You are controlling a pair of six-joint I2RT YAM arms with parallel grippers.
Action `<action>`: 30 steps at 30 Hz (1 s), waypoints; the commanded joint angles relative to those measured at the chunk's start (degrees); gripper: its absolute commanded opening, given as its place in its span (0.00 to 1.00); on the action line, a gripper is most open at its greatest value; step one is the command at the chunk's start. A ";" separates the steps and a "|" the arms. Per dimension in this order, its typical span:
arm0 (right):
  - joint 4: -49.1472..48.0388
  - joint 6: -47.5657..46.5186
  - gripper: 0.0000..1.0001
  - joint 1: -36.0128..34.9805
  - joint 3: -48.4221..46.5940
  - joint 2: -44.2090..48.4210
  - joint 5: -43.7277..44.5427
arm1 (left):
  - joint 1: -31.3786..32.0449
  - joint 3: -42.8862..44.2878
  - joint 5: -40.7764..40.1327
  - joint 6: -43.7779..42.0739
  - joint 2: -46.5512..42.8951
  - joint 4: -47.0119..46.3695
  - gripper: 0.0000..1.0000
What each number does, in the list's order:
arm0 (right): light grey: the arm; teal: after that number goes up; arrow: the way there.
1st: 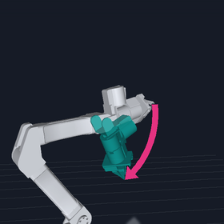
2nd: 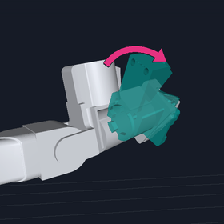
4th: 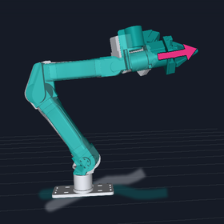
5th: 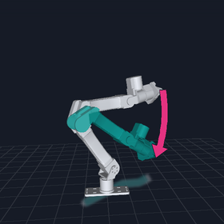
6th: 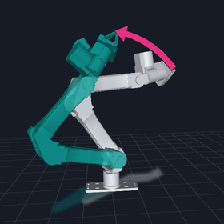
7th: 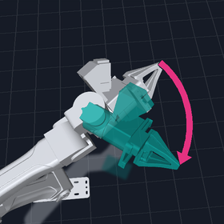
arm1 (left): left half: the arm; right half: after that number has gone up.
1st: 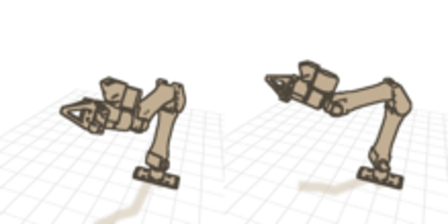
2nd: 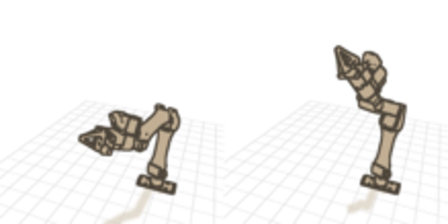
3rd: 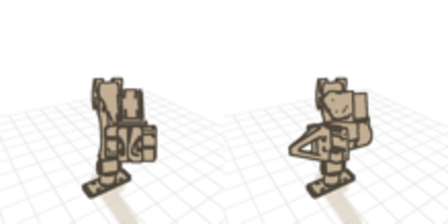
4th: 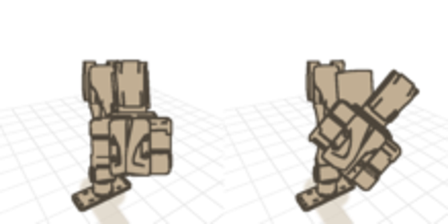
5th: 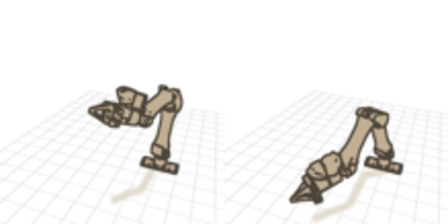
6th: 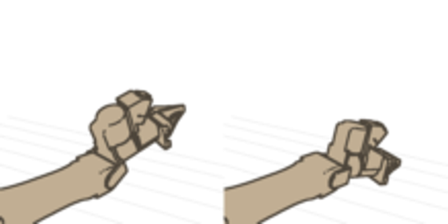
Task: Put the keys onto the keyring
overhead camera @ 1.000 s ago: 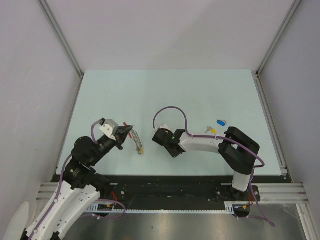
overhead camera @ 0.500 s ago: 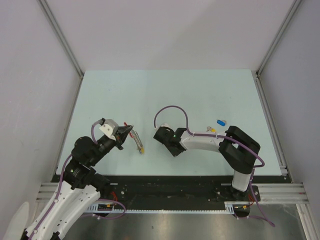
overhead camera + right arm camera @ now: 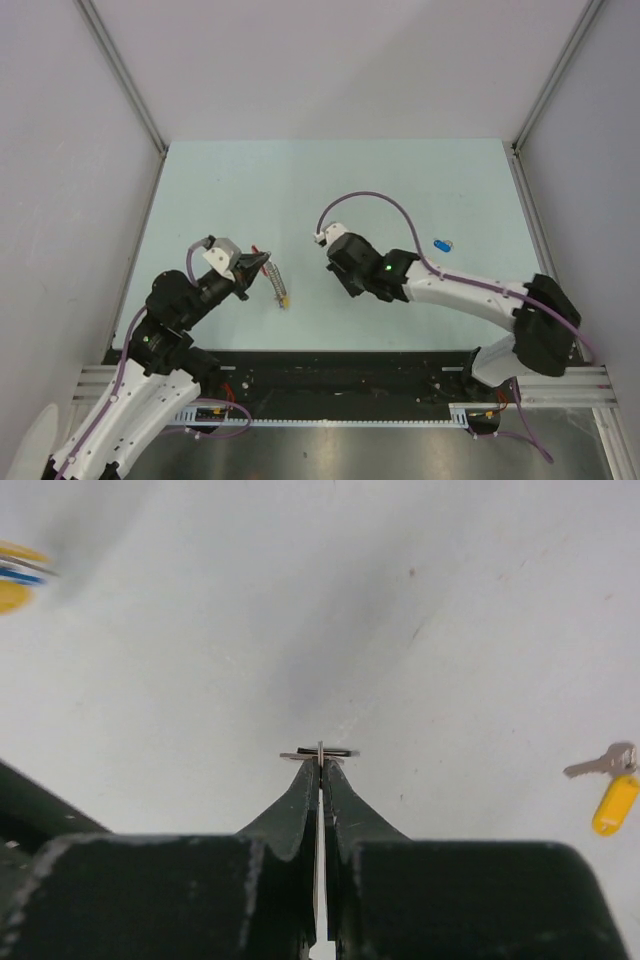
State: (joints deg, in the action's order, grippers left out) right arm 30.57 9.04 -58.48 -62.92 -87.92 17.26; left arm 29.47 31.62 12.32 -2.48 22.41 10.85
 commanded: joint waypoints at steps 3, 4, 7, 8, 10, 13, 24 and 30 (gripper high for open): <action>-13.66 -8.50 0.00 3.37 7.36 18.62 -9.95 | -0.30 2.48 7.98 -1.03 3.68 -4.78 0.00; -15.00 -8.86 0.00 3.81 9.80 21.01 -11.01 | -0.38 3.36 10.51 -1.30 4.47 -5.05 0.00; -20.10 -11.58 0.00 5.65 14.55 28.90 -16.63 | -0.29 5.29 15.78 -1.82 7.29 -6.71 0.01; -21.41 -11.76 0.00 6.27 16.05 30.68 -20.12 | -0.29 5.82 17.37 -2.26 9.29 -6.98 0.00; -25.46 -12.46 0.00 8.28 18.34 36.29 -23.83 | -0.29 7.66 21.49 -2.61 11.24 -8.04 0.00; -27.75 -15.35 0.00 9.78 21.25 42.45 -30.25 | -0.21 11.25 25.37 -4.72 16.07 -8.48 0.00; -29.95 -22.66 0.00 11.10 21.78 47.85 -37.29 | 0.32 19.80 45.93 -15.27 29.43 -10.24 0.00; -31.27 -25.29 0.00 13.30 19.59 42.15 -44.84 | 0.41 20.59 49.91 -16.94 31.37 -10.15 0.00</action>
State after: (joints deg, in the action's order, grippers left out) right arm 2.11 -13.17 -46.59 -41.10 -42.04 -20.67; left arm 29.63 49.52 55.16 -15.49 54.30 3.53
